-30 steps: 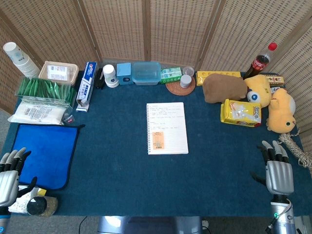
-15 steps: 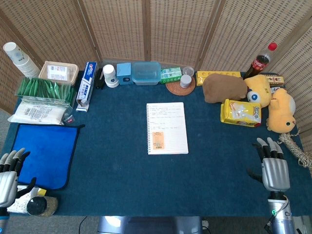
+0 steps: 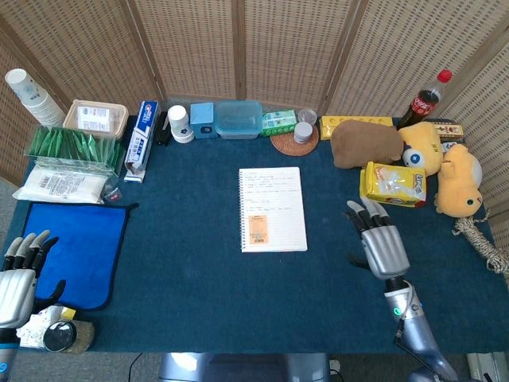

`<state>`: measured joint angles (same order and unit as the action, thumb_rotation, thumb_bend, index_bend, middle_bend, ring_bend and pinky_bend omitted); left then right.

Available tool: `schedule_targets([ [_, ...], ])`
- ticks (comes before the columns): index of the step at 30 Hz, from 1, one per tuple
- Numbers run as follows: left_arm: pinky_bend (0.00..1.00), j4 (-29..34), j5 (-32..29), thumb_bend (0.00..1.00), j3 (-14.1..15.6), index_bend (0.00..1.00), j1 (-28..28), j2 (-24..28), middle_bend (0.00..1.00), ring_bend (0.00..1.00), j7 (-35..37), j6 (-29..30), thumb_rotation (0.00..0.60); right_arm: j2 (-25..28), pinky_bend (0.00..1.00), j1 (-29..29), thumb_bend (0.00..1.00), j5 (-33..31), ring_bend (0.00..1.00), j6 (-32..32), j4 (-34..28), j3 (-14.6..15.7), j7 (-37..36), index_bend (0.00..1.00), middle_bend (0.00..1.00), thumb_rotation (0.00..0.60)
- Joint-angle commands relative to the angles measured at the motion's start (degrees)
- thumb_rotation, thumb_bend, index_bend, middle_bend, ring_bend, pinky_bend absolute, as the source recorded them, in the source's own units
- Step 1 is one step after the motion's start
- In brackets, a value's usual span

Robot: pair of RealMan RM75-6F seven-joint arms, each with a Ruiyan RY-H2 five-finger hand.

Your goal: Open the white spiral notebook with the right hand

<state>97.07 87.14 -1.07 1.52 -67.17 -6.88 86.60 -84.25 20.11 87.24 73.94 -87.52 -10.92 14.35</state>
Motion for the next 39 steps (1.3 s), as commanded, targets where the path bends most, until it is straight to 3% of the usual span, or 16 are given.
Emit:
schedule_targets([
  [1,0.00,1.1,0.3,0.30,-0.5,0.21,0.7,0.8,0.09,0.02,-0.7,-0.3,0.600,-3.4,0.13,4.0,0.13,-1.2,0.05,-4.5,2.5,-1.3,1.0,0.21,0.19,0.600],
  [9,0.00,2.4,-0.6,0.31,-0.9,0.21,2.3,1.1,0.09,0.02,-1.5,-2.6,0.600,-11.9,0.13,11.3,0.08,-3.0,0.05,-11.6,13.8,-1.9,-0.4,0.21,0.19,0.600],
  [16,0.00,2.2,-1.7,0.30,-1.1,0.21,2.7,1.0,0.09,0.02,-1.9,-3.3,0.600,-16.1,0.13,14.1,0.07,-2.5,0.05,-11.7,21.5,-1.6,-2.4,0.21,0.19,0.600],
  [26,0.00,1.2,-2.2,0.30,-0.9,0.21,3.0,0.3,0.09,0.02,-1.0,-3.6,0.600,-18.2,0.13,14.7,0.07,-2.8,0.04,-11.7,27.5,0.4,-4.7,0.18,0.19,0.600],
  [39,0.00,0.1,-2.2,0.30,-0.6,0.21,3.1,-0.2,0.09,0.02,0.0,-3.7,0.600,-19.0,0.13,14.6,0.07,-3.6,0.05,-11.7,29.6,1.7,-5.1,0.18,0.19,0.600],
])
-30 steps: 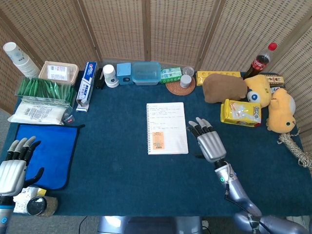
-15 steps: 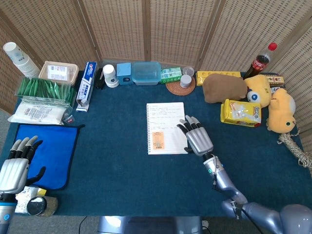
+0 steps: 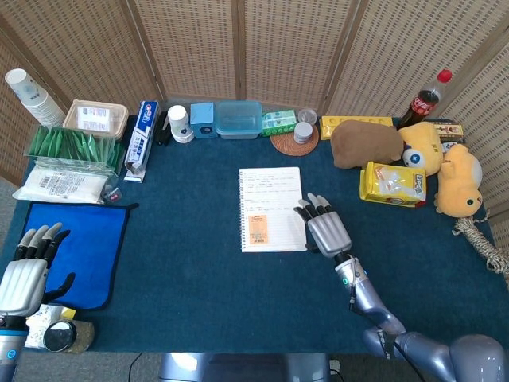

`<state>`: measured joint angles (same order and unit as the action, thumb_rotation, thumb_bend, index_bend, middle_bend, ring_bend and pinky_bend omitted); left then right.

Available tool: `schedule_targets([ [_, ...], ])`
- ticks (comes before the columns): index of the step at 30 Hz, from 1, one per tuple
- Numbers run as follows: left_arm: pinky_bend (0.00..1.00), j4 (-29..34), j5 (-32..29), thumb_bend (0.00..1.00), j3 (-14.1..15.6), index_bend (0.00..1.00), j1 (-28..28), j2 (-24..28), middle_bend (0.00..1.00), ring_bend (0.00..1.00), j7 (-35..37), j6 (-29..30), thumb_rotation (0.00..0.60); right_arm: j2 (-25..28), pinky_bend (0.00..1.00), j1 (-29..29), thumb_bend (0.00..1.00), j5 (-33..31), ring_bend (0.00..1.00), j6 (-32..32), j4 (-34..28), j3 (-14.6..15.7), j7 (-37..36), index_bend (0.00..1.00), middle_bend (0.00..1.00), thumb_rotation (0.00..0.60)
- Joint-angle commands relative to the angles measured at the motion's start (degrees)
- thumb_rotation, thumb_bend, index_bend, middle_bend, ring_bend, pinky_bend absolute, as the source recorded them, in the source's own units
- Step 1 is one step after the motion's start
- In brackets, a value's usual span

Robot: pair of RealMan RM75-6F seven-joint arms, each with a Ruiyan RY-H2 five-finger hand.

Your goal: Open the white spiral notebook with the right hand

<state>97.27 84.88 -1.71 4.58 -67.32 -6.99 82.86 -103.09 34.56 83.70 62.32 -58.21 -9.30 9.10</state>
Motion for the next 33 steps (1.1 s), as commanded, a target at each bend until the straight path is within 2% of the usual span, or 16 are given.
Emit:
schedule_targets([
  [1,0.00,-0.2,0.1,0.30,0.0,0.21,0.0,-0.1,0.09,0.02,0.3,0.1,0.600,-0.2,0.13,0.2,0.07,-0.1,0.04,-0.1,0.4,0.2,0.2,0.18,0.19,0.600],
  [33,0.00,-0.8,0.2,0.31,0.4,0.21,0.0,-0.5,0.09,0.02,0.7,0.7,0.600,0.8,0.13,0.5,0.07,-1.0,0.05,0.8,-0.1,1.2,0.8,0.18,0.19,0.600],
])
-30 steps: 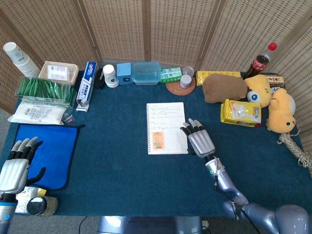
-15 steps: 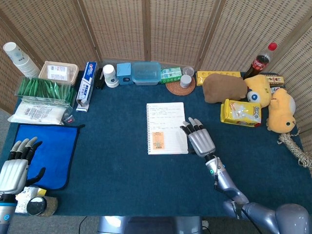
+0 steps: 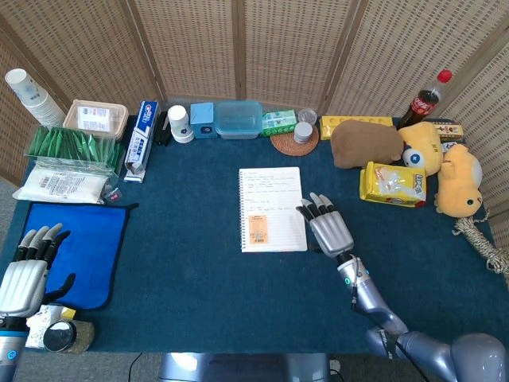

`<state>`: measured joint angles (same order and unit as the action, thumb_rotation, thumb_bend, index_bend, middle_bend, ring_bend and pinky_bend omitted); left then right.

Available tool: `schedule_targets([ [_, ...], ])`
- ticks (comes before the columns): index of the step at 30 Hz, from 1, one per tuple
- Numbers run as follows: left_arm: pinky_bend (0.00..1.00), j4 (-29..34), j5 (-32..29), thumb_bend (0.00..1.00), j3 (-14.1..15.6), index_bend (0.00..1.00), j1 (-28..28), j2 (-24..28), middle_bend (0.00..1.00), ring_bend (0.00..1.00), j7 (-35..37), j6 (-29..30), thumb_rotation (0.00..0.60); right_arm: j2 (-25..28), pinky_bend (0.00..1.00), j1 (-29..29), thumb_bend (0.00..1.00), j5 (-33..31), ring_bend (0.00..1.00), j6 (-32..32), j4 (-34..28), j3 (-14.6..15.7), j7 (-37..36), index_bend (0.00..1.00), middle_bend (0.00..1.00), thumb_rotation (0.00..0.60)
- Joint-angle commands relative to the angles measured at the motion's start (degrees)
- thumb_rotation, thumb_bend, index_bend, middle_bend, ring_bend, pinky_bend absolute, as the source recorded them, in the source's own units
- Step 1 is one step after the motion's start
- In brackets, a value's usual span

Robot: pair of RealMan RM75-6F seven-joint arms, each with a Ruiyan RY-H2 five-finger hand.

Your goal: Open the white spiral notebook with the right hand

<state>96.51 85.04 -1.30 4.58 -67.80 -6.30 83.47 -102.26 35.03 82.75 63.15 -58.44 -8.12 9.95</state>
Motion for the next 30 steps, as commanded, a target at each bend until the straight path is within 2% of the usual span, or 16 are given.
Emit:
schedule_targets([
  [1,0.00,0.0,0.0,0.31,0.0,0.21,-0.1,0.0,0.09,0.02,0.0,0.1,0.600,0.0,0.13,0.1,0.07,0.0,0.04,0.0,0.2,0.0,-0.1,0.18,0.19,0.600],
  [30,0.00,0.1,0.1,0.30,0.1,0.21,0.1,-0.2,0.09,0.02,-0.3,0.4,0.600,-0.5,0.13,0.7,0.07,0.2,0.04,0.1,1.3,0.5,-0.8,0.17,0.19,0.600],
])
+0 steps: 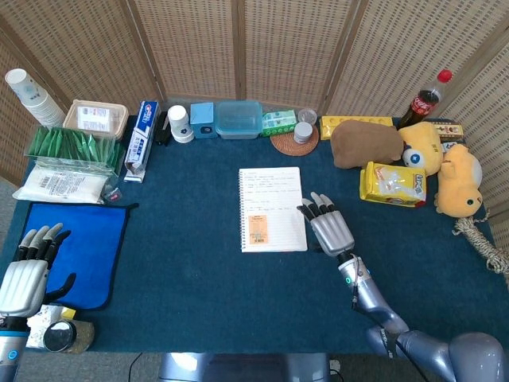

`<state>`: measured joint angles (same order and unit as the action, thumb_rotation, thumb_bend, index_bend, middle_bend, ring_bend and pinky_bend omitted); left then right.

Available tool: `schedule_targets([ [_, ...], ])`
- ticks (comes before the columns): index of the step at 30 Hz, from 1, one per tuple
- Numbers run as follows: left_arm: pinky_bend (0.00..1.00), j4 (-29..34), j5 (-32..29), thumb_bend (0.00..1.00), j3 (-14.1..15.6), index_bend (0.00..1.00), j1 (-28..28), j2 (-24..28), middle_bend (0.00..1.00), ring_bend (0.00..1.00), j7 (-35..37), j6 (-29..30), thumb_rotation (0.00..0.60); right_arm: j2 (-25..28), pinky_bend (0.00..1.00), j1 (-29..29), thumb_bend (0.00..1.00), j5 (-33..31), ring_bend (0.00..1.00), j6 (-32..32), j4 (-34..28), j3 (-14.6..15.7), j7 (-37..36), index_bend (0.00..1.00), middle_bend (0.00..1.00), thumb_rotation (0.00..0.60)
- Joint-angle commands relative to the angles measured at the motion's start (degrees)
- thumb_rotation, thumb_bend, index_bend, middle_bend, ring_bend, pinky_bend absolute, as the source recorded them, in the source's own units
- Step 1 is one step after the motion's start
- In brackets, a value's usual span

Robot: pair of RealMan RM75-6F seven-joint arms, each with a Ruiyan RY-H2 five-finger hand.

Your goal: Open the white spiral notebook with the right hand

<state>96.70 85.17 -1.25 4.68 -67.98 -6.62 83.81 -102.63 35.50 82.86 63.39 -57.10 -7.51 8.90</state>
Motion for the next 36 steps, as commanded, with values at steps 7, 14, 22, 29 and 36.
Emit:
schedule_targets([
  [7,0.00,-0.8,-0.4,0.30,0.1,0.21,-0.7,0.1,0.09,0.02,1.1,0.7,0.600,-1.3,0.13,1.8,0.07,-0.2,0.04,-1.0,0.0,-1.0,0.9,0.17,0.19,0.600],
  [14,0.00,-1.3,-0.2,0.30,0.3,0.21,-0.9,0.1,0.09,0.02,1.8,1.0,0.600,-2.5,0.13,2.8,0.07,-0.6,0.05,-1.1,0.5,-1.9,1.1,0.17,0.19,0.600],
  [22,0.00,-1.6,-0.2,0.30,0.3,0.21,-1.3,0.3,0.09,0.02,2.5,1.4,0.600,-1.2,0.13,2.5,0.07,-0.7,0.05,0.1,-0.4,-2.1,1.8,0.17,0.19,0.600],
  [29,0.00,-1.7,0.3,0.30,0.4,0.21,-0.9,-0.2,0.09,0.02,2.5,1.0,0.600,0.8,0.13,0.9,0.07,-1.2,0.05,0.7,-2.4,-1.0,3.2,0.17,0.19,0.600],
  [36,0.00,-1.7,0.6,0.31,0.4,0.21,-0.8,-0.2,0.09,0.02,2.4,1.0,0.600,1.8,0.13,-0.7,0.07,-1.3,0.05,1.1,-3.2,0.3,3.7,0.17,0.19,0.600],
])
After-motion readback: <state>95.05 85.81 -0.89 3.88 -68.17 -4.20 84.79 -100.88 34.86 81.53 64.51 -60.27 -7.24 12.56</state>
